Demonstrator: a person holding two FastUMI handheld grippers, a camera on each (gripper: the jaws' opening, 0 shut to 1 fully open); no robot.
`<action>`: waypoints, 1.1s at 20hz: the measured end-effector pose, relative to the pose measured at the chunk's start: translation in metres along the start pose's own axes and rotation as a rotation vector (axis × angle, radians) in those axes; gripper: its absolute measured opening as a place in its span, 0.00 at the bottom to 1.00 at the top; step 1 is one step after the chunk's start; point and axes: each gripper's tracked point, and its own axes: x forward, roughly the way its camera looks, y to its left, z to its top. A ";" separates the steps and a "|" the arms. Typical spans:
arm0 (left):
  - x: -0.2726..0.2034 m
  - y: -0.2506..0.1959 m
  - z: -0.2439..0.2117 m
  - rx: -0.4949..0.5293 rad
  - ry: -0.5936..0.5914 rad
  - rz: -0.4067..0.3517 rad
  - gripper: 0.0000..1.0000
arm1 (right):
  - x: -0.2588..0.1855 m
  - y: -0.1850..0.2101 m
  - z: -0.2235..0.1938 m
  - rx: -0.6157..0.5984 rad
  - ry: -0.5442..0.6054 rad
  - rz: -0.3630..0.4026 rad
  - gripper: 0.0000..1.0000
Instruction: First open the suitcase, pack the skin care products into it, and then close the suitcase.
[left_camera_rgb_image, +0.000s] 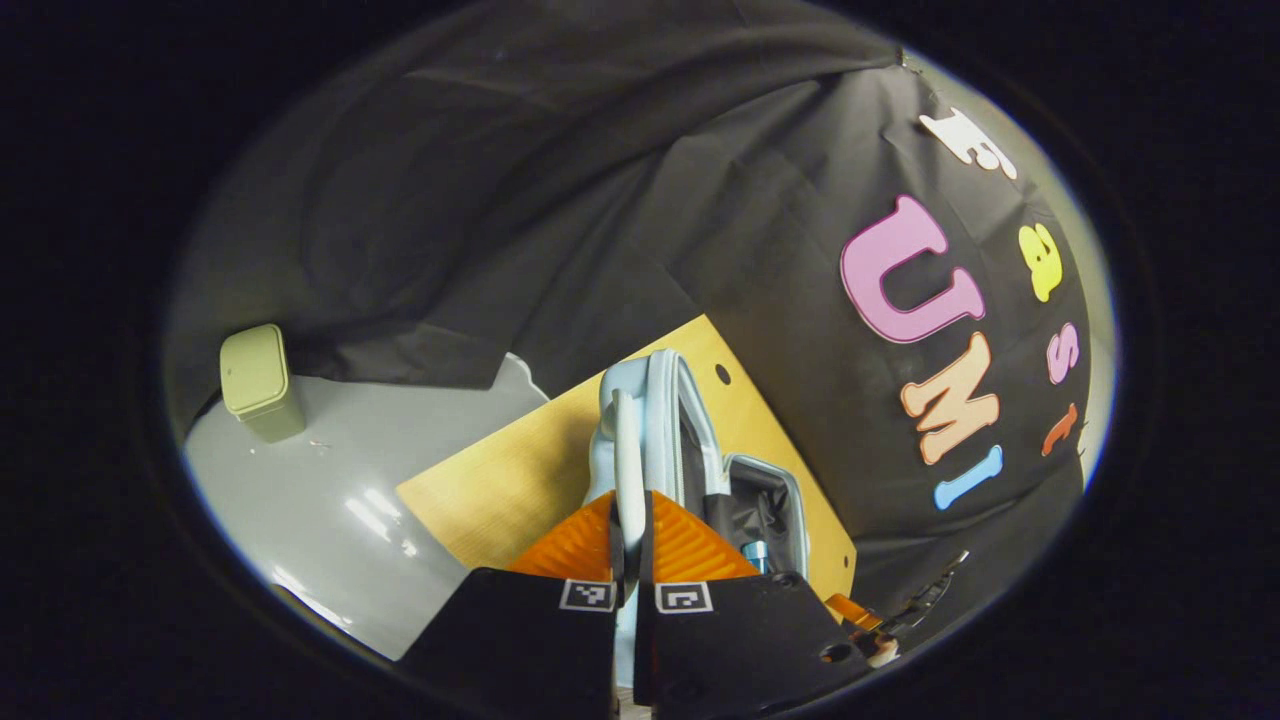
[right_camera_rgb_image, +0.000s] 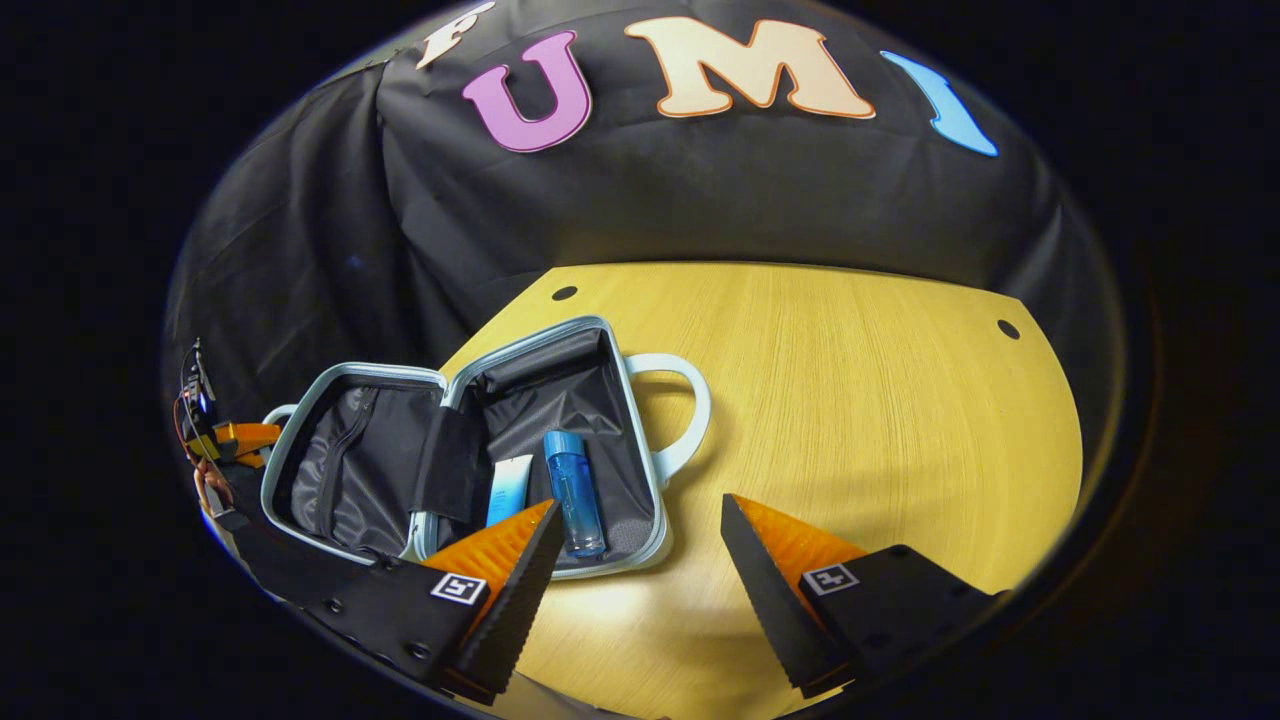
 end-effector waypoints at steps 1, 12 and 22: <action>-0.002 -0.009 0.000 0.002 -0.004 -0.007 0.00 | -0.001 -0.002 -0.001 0.004 -0.001 0.000 0.98; -0.014 -0.093 -0.008 0.184 0.039 0.032 0.00 | 0.004 -0.012 -0.015 0.073 -0.026 0.040 0.98; 0.002 -0.213 -0.050 0.358 0.083 0.008 0.00 | -0.011 -0.069 -0.012 0.109 -0.053 0.028 0.95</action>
